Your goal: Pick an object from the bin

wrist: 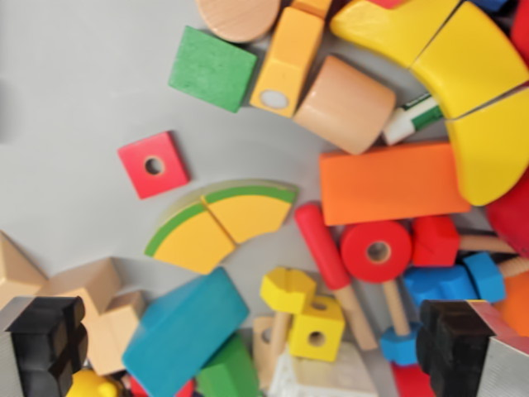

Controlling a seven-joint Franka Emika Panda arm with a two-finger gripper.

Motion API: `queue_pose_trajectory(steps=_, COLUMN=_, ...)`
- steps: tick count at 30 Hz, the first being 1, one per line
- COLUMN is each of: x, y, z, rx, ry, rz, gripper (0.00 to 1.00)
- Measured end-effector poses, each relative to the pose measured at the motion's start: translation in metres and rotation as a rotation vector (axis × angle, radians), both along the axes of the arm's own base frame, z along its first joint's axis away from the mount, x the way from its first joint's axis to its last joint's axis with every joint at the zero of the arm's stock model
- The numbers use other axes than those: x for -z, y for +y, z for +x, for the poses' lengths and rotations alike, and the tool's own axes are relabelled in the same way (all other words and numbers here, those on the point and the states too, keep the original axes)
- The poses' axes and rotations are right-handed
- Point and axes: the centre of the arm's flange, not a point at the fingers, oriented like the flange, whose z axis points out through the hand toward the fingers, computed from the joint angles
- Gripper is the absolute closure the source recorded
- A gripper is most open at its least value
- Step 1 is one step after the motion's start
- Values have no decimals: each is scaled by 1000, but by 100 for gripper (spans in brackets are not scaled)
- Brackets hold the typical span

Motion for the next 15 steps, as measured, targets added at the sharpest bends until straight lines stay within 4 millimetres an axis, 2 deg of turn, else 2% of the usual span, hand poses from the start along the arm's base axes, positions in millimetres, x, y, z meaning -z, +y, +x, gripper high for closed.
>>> queue_pose_trajectory(steps=15, x=59, y=15, z=-17, rx=-105, ry=2, rz=-5, gripper=0)
